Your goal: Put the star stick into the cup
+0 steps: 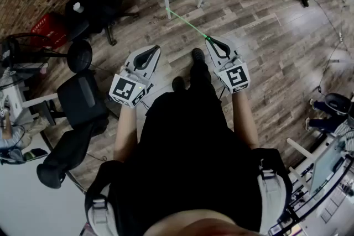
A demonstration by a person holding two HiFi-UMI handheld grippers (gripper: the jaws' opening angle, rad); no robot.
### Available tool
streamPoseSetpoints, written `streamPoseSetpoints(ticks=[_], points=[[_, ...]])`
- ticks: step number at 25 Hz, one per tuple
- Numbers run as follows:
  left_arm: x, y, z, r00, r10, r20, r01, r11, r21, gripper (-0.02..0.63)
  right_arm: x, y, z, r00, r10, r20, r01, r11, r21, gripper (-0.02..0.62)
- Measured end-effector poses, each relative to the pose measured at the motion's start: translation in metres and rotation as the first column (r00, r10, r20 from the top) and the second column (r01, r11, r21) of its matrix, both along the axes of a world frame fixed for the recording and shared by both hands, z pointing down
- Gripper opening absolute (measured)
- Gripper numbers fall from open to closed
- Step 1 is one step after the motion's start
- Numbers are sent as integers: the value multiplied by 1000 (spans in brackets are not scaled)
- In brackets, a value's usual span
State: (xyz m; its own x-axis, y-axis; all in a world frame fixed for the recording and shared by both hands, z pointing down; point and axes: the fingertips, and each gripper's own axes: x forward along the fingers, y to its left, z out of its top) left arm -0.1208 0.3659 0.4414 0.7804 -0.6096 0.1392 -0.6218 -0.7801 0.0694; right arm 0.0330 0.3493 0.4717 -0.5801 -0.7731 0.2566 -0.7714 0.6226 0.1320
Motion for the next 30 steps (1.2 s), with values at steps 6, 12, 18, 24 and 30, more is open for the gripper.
streamPoseSetpoints(ticks=[6,12,18,24,30], points=[[-1,-5,0,1000,-4,-10,4,1000,-13,23,2,-6,4,1000,-6,-16,6,1000,-1,12],[0,-14,1,1000,-5,-10,5,1000,-18,22,-1,-12,1,1000,-7,-13,6,1000,-12,12],[8,-23,4,1000,6,-9,-6,1000,-25,23,10,-21,8,1000,-1,-25,1,1000,-17,12],[17,-38,7,1000,17,5,-16,999,-33,23,21,-38,12,1000,0,-27,0,1000,3,12],[32,-62,2,1000,15,12,-14,999,-30,23,35,-62,10,1000,9,-18,-9,1000,-28,12]])
